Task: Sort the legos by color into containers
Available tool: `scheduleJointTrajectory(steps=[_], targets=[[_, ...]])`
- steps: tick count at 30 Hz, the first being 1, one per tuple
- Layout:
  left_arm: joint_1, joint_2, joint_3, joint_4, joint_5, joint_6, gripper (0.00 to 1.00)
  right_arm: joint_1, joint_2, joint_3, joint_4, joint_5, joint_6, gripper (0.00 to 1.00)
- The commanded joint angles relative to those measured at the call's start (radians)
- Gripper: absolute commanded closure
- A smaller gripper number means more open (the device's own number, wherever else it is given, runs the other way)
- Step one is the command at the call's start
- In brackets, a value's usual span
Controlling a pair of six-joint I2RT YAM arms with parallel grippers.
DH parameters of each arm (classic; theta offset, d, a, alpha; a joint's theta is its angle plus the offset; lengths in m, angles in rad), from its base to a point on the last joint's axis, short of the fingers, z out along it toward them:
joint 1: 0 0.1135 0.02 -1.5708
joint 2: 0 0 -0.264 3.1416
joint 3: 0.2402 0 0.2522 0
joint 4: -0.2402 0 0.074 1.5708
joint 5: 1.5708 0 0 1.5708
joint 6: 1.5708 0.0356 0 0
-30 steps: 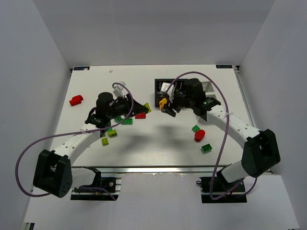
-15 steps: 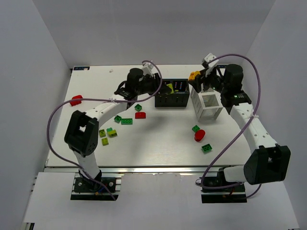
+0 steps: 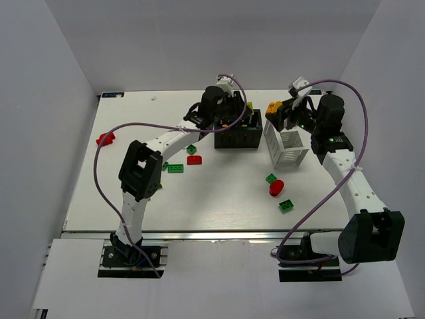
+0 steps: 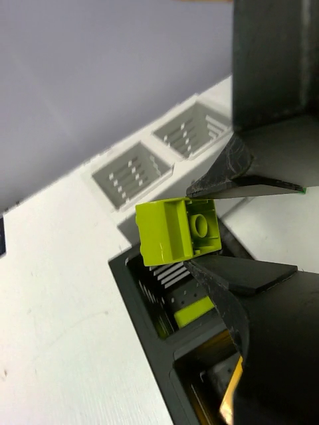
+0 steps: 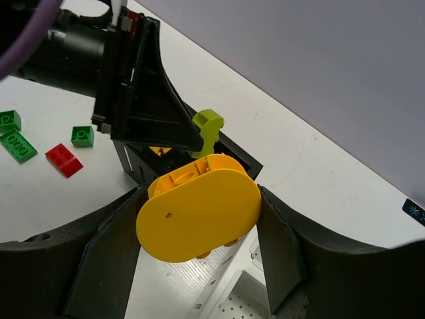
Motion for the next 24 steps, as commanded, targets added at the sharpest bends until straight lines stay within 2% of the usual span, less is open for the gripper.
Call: scheduleJointTrajectory(steps=[1,8,11,14,15,19,24], targets=[[-0.014,0.017,0.068,-0.046,-0.078,0.038,0.83,-0.013,-0.026,-0.002,0.059,-0.023,0.024,1.0],[-0.02,0.071,0.136,-0.075,-0.108,0.044,0.82,-0.024,-0.025,-0.009,0.063,-0.03,0.027,1.0],[-0.025,0.093,0.159,-0.1,-0.104,0.046,0.78,-0.023,-0.023,-0.01,0.062,-0.033,0.027,1.0],[-0.026,0.102,0.162,-0.121,-0.105,0.032,0.65,-0.024,-0.021,-0.012,0.059,-0.033,0.018,1.0],[-0.026,0.103,0.162,-0.124,-0.107,0.024,0.57,-0.024,-0.018,-0.012,0.054,-0.035,0.017,1.0],[-0.032,0.093,0.157,-0.131,-0.11,0.015,0.43,-0.024,-0.005,-0.01,0.04,-0.046,0.009,1.0],[-0.032,0.062,0.154,-0.135,-0.116,0.01,0.37,-0.024,0.028,0.024,0.025,-0.061,0.018,1.0]])
